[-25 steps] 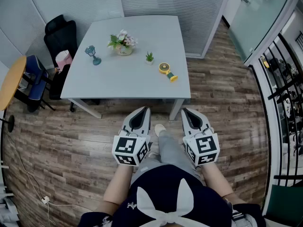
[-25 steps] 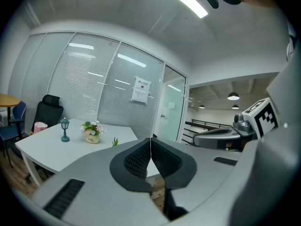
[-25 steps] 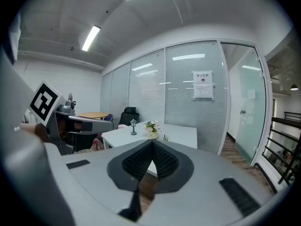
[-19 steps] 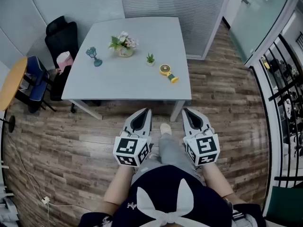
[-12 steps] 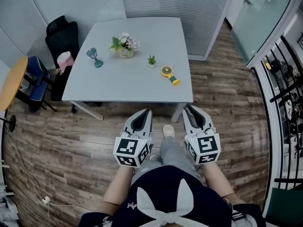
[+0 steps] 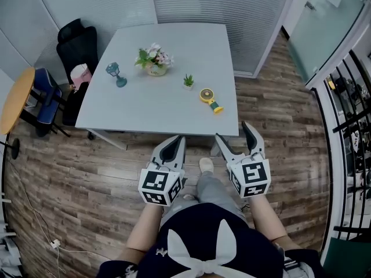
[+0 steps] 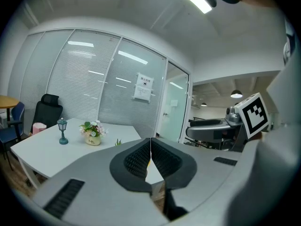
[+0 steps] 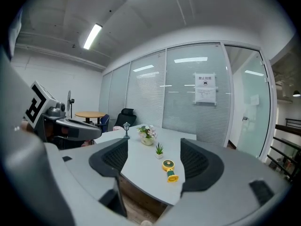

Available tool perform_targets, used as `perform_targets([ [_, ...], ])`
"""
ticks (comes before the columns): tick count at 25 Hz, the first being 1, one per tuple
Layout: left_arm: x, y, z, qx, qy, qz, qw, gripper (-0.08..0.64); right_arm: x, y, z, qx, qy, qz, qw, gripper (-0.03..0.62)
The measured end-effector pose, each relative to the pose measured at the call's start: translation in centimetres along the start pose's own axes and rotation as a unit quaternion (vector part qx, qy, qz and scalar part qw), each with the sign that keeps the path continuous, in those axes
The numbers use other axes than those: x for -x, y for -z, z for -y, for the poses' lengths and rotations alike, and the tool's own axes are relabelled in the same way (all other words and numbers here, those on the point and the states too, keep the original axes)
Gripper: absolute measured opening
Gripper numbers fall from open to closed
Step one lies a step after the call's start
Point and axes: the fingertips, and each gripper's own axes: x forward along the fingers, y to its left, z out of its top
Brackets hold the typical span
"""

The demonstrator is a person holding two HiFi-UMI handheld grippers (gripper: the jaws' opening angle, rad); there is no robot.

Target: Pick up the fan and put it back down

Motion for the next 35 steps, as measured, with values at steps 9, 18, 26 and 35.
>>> perform_targets([
  [9,-4.7,-1.3,-2.7,0.007,-0.018,0.004,0.9998,0.023,-5.8,-0.1,2.6,0.003,-0.028,-0.018,0.999,0.337],
  [18,-8.7,-2.2,-6.0,0.013,-0.049,-0.001,0.9987,0.023,-12.4,1.4,4.2,0.001,-0.072,-0.063,0.995,0.337],
  [26,-11.3,-2.3,-8.2,0.022,-0.063,-0.009,0.9977,0.023,-17.0,3.6,5.3,0.002,-0.088,-0.098,0.991,0.333],
  [35,-14.1,-1.8,-9.0,0.027,-0.072,-0.025,0.9967,0.023,-20.5,7.7,6.8,0.001,-0.102,-0.146,0.984,0.333],
])
